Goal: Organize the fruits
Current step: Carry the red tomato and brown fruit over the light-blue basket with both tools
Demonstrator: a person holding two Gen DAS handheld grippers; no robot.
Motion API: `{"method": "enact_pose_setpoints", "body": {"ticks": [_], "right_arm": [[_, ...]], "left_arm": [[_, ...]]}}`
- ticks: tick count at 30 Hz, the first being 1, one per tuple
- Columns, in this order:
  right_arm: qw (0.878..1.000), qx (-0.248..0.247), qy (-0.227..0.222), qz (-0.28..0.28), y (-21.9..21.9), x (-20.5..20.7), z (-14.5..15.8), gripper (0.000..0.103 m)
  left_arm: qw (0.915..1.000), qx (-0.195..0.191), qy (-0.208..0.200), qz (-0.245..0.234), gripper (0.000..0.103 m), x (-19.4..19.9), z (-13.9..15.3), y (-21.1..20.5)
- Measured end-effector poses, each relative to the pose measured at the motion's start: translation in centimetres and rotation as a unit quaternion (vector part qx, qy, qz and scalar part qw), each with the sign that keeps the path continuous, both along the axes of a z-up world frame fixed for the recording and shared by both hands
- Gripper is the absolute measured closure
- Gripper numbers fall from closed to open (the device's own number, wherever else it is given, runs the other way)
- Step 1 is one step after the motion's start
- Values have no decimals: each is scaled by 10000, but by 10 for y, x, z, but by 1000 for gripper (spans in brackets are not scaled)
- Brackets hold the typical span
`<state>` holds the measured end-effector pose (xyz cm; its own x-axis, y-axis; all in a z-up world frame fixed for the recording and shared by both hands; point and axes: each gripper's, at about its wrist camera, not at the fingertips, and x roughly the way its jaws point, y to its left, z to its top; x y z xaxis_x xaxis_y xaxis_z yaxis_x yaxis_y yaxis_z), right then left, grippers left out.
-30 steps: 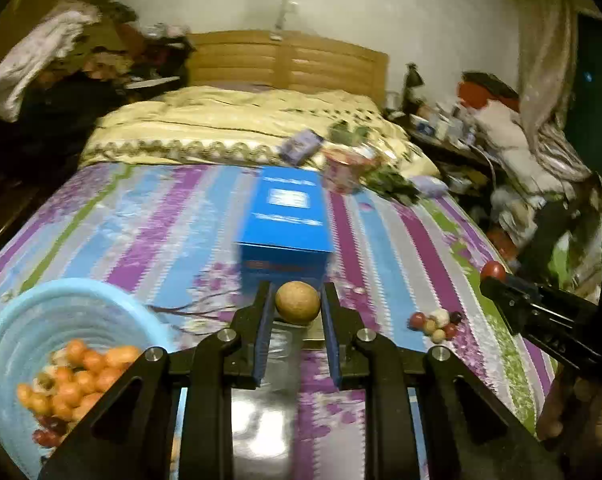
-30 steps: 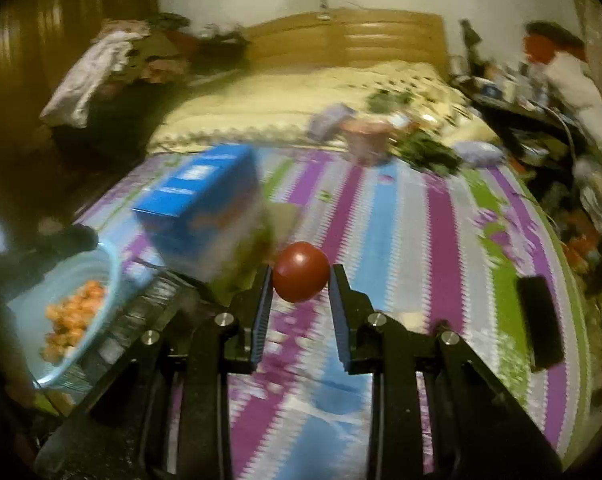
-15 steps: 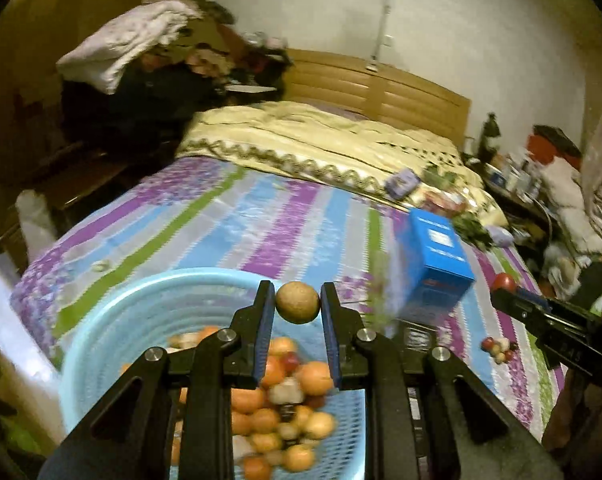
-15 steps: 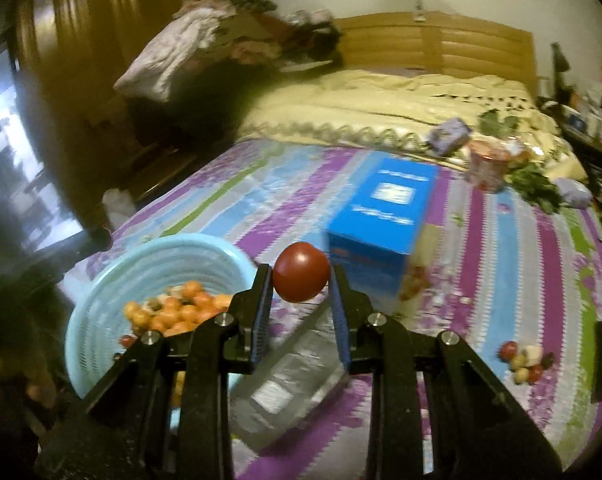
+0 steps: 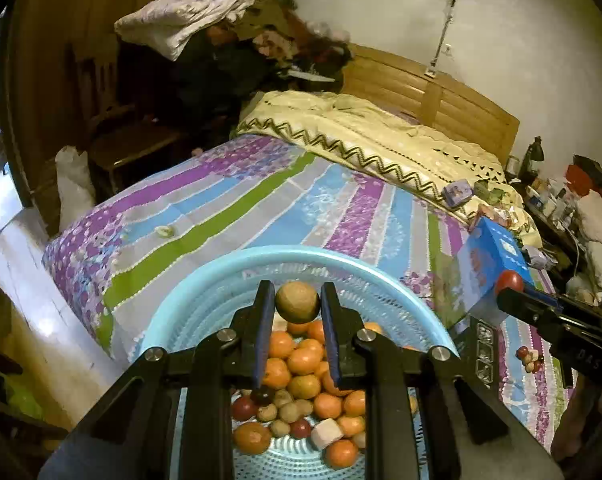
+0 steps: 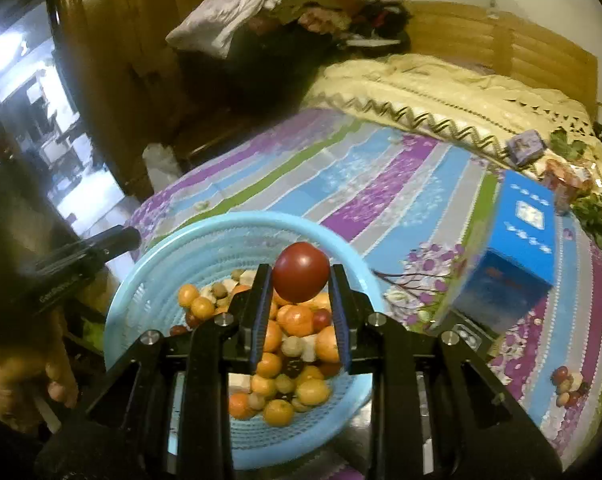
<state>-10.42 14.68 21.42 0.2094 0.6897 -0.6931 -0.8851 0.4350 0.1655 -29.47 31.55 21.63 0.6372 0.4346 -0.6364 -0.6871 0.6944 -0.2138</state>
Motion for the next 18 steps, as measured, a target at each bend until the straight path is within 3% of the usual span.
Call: {"method": "enact_pose_setpoints", "body": {"ticks": [18], "right_arm": [[9981, -520, 217, 244, 39, -20, -21, 74]], "left_arm": [[9984, -521, 224, -82, 80, -7, -43, 29]]}}
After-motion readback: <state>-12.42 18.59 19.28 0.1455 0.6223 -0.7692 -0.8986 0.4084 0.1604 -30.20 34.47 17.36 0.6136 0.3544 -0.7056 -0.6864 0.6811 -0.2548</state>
